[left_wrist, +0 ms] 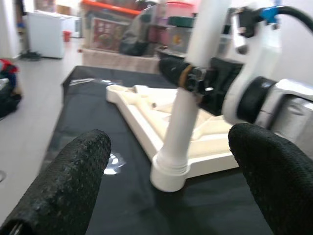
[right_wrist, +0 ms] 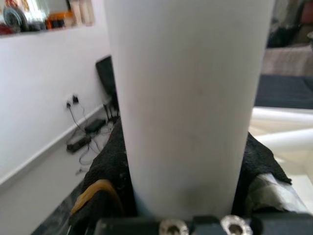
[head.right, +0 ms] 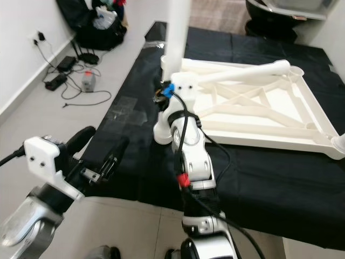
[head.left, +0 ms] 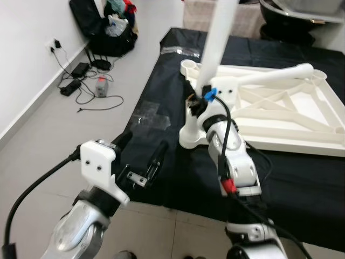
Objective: Building children table
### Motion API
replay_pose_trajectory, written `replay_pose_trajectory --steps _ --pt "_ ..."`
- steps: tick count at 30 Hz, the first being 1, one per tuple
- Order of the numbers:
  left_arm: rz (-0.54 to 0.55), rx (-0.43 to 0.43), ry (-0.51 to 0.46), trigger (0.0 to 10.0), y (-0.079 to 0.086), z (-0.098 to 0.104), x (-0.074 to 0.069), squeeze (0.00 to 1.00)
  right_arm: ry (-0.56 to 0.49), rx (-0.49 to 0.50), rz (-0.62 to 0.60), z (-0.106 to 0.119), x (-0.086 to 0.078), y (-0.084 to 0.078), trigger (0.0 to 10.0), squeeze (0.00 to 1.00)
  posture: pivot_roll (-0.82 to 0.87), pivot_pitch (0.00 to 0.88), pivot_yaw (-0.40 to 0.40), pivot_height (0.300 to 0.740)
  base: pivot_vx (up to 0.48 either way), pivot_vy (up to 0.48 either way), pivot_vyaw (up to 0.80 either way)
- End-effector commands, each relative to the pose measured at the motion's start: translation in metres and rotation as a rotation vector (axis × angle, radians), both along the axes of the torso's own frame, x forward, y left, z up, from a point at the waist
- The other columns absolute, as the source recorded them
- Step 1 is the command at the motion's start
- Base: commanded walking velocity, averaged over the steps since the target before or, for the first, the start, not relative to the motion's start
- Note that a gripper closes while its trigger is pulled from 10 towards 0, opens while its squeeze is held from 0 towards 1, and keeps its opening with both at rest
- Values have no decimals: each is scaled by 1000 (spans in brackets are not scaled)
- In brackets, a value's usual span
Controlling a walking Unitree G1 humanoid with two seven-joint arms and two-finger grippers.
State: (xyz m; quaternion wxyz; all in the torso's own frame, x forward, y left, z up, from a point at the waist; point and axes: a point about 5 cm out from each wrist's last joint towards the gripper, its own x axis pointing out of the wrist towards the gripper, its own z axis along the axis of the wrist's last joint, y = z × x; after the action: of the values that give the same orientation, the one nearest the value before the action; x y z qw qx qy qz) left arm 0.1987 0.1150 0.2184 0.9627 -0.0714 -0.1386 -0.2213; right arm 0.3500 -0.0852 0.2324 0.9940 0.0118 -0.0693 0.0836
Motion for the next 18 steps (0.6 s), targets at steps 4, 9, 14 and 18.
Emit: replay_pose_trajectory --steps 4,9,14,18 --pt "-26 -11 10 10000 -5 -3 3 0 207 -50 190 -23 -7 19 10000 0 27 120 -71 740 0 0 0" --pt "-28 -14 6 10000 -6 -2 4 0 91 -101 503 -1 -14 25 10000 1000 24 133 -72 740 0 0 0" --pt "-32 -14 11 10000 -4 -2 1 0 -50 -327 878 22 -18 0 10000 1000 35 166 -72 740 0 0 0" --pt "-37 -13 17 10000 -3 0 -1 0 -68 -368 942 35 -10 -15 10000 1000 46 186 -66 740 0 0 0"
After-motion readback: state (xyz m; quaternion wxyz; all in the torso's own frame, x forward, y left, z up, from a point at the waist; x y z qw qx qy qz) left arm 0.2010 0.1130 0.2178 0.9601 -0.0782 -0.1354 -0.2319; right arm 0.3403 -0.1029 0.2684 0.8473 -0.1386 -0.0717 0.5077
